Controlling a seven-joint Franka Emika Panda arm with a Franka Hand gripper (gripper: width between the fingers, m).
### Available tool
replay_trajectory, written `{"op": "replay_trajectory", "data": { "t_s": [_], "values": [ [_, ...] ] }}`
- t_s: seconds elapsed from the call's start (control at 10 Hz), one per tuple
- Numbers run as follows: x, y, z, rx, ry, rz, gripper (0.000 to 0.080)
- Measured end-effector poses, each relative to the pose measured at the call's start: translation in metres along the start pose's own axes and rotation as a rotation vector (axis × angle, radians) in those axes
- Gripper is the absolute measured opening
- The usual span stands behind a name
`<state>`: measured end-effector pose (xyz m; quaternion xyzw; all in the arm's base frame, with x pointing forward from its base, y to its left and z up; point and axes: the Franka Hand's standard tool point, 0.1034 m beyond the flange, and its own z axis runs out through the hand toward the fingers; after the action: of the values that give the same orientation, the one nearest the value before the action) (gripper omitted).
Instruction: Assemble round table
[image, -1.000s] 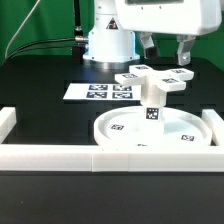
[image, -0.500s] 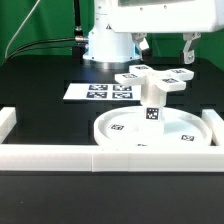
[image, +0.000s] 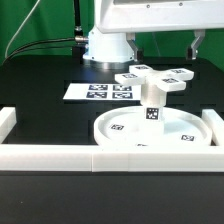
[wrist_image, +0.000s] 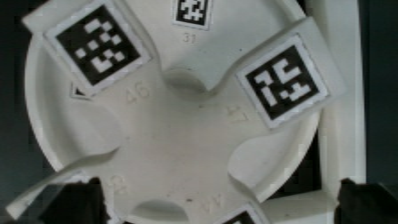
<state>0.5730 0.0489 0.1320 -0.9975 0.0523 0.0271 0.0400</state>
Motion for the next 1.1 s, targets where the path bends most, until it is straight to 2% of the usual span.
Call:
{"op": "replay_trajectory", "data": {
  "t_s": [0.5, 0.6, 0.7, 0.9, 1.1],
  "values": [
    [0.0008, 0.0037, 0.0005, -0.005, 0.003, -0.349, 0.0649],
    [0.0027, 0.005, 0.0007, -0.032, 0.012, -0.498, 0.0649],
    [0.0036, 0.0043, 0.0024, -0.048, 0.025, -0.609, 0.0649],
    [0.002, 0.0069, 0.0048, -0.062, 0.014, -0.797, 0.0649],
    [0.0023, 0.0088, 0.0047, -0.063, 0.01, -0.915, 0.0649]
  ]
}}
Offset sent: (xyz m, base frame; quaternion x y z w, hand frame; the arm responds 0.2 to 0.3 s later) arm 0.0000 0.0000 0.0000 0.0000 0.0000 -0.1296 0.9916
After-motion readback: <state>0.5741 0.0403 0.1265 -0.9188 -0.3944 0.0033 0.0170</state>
